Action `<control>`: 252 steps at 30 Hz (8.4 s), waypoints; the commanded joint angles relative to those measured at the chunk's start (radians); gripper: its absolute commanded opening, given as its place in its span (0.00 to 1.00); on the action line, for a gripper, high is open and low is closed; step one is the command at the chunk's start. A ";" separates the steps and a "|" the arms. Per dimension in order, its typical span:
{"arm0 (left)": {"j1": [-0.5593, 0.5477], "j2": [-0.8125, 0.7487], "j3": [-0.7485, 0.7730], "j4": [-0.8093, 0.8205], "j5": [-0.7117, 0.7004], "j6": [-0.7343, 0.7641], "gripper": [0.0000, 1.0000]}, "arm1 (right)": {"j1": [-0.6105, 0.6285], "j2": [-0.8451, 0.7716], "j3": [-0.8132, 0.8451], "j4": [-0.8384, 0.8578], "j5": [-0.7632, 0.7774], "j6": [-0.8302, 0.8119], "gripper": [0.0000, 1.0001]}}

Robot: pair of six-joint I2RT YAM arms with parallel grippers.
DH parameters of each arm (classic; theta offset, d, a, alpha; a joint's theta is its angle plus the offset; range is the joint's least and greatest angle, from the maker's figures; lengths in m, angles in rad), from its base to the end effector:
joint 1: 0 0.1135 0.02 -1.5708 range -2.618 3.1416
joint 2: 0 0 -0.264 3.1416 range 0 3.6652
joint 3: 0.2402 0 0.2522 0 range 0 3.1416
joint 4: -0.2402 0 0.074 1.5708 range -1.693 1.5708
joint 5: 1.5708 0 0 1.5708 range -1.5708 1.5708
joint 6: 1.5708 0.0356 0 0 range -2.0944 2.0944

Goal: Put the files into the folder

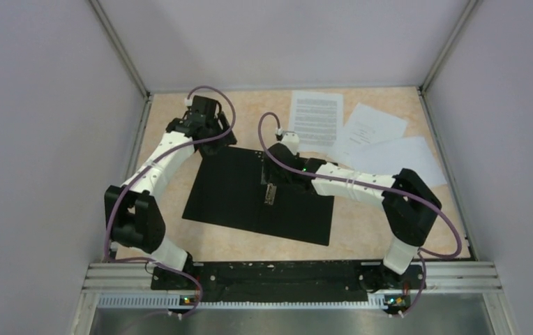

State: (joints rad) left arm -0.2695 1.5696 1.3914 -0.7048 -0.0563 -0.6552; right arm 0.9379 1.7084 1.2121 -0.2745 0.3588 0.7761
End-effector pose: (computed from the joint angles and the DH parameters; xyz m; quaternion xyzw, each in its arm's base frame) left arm 0.3292 -0.0888 0.3085 -0.1897 0.9218 -0.1266 0.3135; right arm 0.2332 0.2967 0.2363 -0.0040 0.9089 0.1820 0.3751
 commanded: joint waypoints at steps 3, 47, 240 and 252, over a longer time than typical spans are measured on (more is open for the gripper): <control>0.009 -0.128 -0.132 0.067 -0.078 -0.055 0.75 | 0.055 0.098 0.034 -0.097 0.068 -0.010 0.61; 0.010 -0.237 -0.330 0.104 0.018 -0.034 0.74 | 0.187 0.180 0.128 -0.202 0.089 0.001 0.50; -0.137 -0.250 -0.373 0.149 0.111 0.008 0.68 | -0.564 -0.767 -0.635 -0.231 0.057 0.321 0.90; -0.137 -0.309 -0.383 0.144 0.147 0.032 0.68 | -0.683 -0.884 -0.788 -0.204 0.051 0.584 0.80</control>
State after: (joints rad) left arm -0.4080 1.3041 0.9916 -0.5835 0.0723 -0.6502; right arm 0.3073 0.8761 0.4538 -0.5049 0.3923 1.2610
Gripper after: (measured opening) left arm 0.677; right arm 0.809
